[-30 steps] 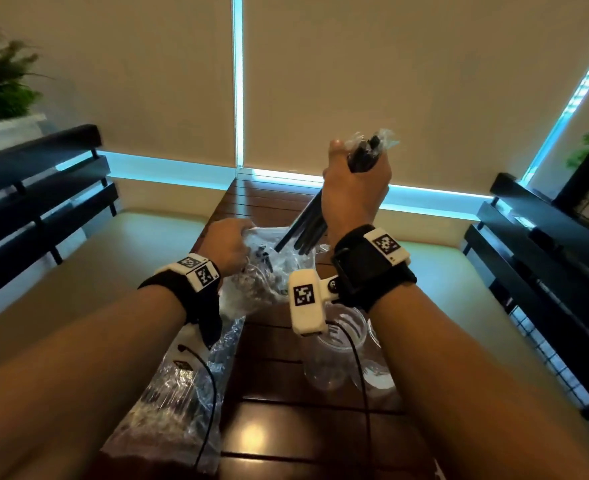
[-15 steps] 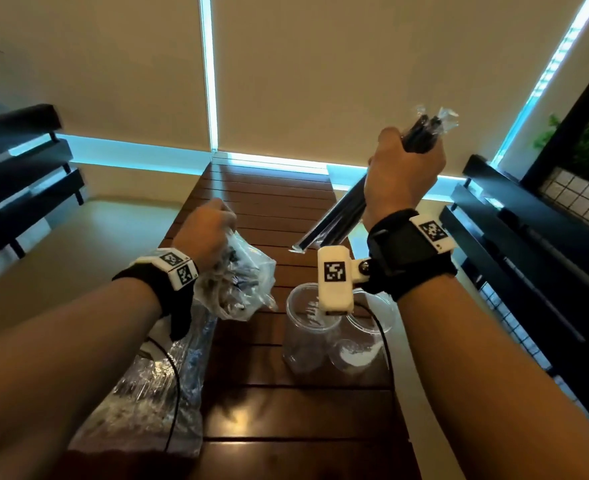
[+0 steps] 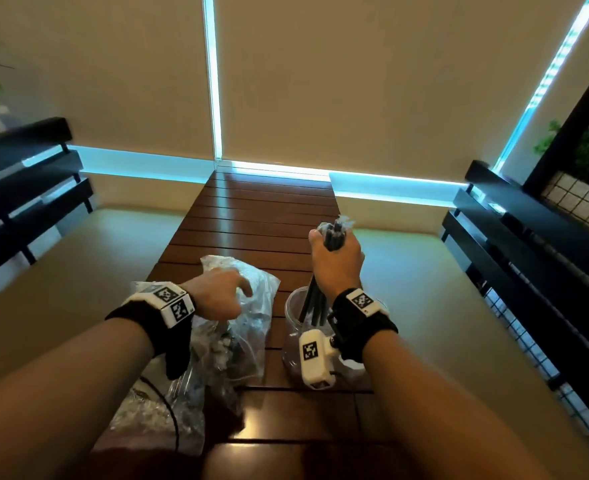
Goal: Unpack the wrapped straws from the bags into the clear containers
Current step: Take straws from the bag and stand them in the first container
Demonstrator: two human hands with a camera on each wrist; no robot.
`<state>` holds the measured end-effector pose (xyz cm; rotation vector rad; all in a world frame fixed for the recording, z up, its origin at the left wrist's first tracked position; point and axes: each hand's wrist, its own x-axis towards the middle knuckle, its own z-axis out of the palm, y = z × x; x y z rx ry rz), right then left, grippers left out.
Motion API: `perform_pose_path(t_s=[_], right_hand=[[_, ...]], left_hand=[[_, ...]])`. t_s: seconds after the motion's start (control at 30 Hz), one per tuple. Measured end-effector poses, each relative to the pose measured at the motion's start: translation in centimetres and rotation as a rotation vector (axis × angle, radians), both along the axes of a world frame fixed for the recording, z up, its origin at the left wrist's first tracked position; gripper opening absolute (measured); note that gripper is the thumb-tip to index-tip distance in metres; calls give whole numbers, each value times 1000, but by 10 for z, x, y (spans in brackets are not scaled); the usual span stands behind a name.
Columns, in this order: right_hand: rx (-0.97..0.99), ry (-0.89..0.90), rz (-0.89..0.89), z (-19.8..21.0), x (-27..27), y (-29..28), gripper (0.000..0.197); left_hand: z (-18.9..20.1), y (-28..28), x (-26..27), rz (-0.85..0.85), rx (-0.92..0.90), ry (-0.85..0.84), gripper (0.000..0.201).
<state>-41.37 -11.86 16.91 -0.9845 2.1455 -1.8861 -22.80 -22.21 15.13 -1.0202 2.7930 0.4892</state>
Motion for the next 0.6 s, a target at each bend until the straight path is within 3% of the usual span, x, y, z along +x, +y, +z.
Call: perform_pose_path(t_s=[0.1,0.23,0.33,0.47,0.53,0.6], right_hand=[[74,-8,60,-23,1,6,22],[93,-110,89,-46,2,7,23],[119,-136,113,-58,5,6,27],[115,-113,181,-64,11,8,28],[111,-78,235,-64,14,8,30],[38,-110,305,-63,17,10,45]], left_hand=[[3,16,-18,-47,-7,192,81],[-16,35,-55,-19,137,191,126],[-44,39,-67,28,228,215,137],[-73,37,-72,35,208,292,98],[-66,39,-72,5,193,336,69],[-61,39,-72,-24,199,388,57]])
